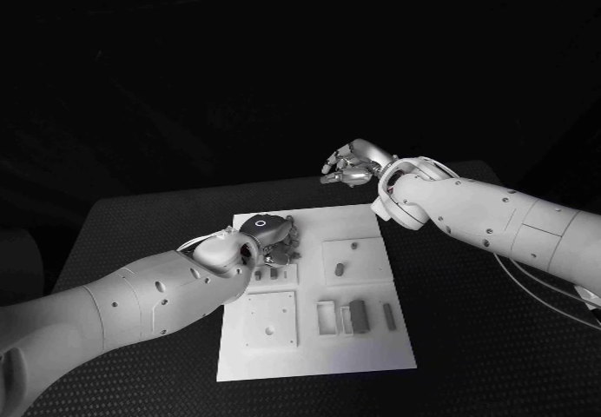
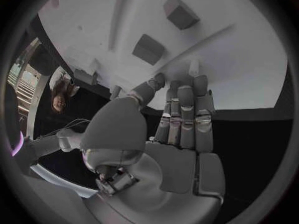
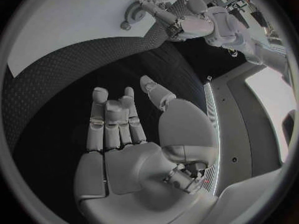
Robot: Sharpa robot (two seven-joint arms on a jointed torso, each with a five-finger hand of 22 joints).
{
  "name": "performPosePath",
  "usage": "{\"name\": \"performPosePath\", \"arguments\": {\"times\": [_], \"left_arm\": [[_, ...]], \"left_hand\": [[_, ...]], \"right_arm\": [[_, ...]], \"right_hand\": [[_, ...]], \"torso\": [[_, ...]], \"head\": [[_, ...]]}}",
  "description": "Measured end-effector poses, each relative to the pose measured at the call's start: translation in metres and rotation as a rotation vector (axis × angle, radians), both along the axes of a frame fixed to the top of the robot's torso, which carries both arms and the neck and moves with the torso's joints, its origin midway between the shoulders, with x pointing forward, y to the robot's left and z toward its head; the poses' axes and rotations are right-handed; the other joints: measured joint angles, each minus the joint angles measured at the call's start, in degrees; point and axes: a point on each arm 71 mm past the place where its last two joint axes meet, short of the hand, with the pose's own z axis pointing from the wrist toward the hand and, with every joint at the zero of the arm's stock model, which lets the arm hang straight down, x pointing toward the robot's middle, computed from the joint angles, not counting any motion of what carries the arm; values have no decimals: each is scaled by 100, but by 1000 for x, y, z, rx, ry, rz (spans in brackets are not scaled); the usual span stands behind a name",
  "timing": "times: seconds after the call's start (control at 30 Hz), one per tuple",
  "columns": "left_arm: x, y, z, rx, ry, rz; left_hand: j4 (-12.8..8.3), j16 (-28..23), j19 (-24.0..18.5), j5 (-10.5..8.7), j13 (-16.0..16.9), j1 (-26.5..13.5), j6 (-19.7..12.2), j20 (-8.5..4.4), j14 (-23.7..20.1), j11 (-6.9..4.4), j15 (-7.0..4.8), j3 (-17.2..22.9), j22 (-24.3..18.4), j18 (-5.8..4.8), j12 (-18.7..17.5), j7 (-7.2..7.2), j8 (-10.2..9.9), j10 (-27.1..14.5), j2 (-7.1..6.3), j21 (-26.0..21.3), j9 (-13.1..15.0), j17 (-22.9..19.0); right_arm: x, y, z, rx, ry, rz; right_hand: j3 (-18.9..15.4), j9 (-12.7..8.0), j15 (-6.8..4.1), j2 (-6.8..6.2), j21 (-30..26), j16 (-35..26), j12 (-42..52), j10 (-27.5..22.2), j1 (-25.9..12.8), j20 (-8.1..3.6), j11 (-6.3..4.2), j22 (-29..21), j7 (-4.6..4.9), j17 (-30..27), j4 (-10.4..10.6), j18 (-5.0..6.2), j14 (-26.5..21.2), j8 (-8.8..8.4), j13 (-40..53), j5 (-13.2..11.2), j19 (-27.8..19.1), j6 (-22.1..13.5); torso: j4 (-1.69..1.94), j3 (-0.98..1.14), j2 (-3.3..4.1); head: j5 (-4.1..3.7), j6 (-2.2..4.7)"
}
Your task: Assemble the parts on the task board
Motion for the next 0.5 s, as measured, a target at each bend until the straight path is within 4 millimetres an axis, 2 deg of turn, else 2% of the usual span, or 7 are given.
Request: {"name": "performPosePath", "arguments": {"times": [0.27, 0.5], "left_arm": [[0, -1, 0, 4, 7, -15], [-1, -3, 1, 9, 15, -30]], "left_hand": [[-36, 34, -45, 0, -156, 143, 440, 46, -19, 31, 20, 122, 4, 1, 62, -5, 222, -32, 136, 66, 74, 0], [-38, 44, -75, 0, -214, 144, 514, 34, -30, 43, 31, 157, 5, 2, 106, 1, 255, -44, 214, 110, 74, 0]], "right_arm": [[0, 0, 0, 0, 0, 0], [0, 0, 0, 0, 0, 1]], "right_hand": [[0, 0, 1, 0, 0, 0, 0, 0, 0, 0, 0, 0, 10, 0, 0, 0, 1, 0, 0, 0, 0, 25], [0, 0, 7, 0, 0, 0, 0, 0, 0, 0, 0, 0, 7, 0, 0, 0, 7, 0, 1, 0, 0, 28]], "torso": [[3, 0, -1], [-1, 0, -1]], "head": [[-4, -1], [-8, -9]]}}
